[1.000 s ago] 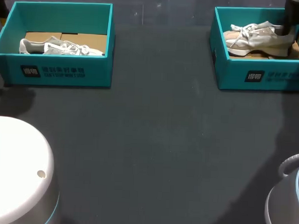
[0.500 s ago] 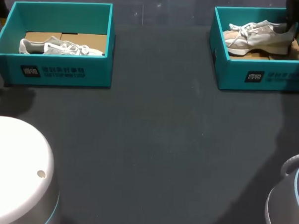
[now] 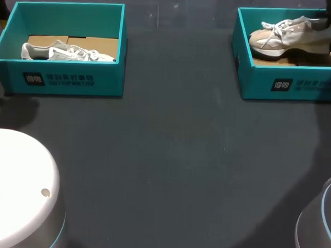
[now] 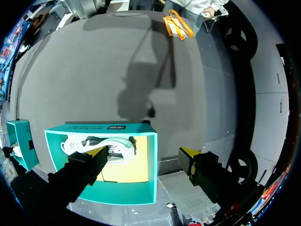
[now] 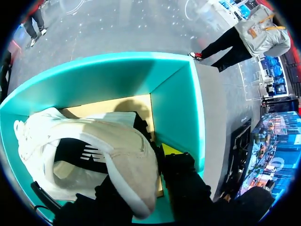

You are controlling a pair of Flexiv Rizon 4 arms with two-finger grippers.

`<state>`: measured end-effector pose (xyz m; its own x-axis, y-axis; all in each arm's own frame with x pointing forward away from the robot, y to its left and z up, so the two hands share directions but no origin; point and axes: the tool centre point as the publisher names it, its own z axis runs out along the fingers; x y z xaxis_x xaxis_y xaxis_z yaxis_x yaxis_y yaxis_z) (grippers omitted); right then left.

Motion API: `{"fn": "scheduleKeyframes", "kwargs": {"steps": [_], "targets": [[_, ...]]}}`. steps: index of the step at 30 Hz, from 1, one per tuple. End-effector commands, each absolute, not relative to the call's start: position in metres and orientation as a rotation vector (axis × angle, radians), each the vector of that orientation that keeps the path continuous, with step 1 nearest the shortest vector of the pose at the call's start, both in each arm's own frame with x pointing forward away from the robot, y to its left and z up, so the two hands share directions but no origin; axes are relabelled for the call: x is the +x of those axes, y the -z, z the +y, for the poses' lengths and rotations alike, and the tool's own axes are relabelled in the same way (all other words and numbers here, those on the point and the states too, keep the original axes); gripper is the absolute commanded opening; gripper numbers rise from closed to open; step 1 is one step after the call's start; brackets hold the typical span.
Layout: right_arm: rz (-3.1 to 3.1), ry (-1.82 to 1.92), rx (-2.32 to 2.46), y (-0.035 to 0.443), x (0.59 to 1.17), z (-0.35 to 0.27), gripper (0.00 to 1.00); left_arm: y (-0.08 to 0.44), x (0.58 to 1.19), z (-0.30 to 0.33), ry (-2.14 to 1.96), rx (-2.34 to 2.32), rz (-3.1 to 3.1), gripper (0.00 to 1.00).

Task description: Take the shoe out of the shoebox, open the shoe tongue, remove and reinsert the insole, then place the shoe into the shoebox

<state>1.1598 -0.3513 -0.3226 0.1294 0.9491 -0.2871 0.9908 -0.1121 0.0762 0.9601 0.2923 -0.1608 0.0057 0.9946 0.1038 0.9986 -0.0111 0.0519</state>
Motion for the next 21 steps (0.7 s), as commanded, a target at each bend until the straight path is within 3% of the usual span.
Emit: {"fn": "scheduleKeyframes", "kwargs": {"steps": [1,21], "targets": [[1.906,0.222,2.148,0.303,1.152,-0.349,0.00,0.160,0.960,0.293,0.174,-2.202,-2.180,1.00],[1.914,0.277,2.080,0.230,1.151,-0.350,0.00,0.160,0.960,0.293,0.174,-2.202,-2.180,1.00]]}}
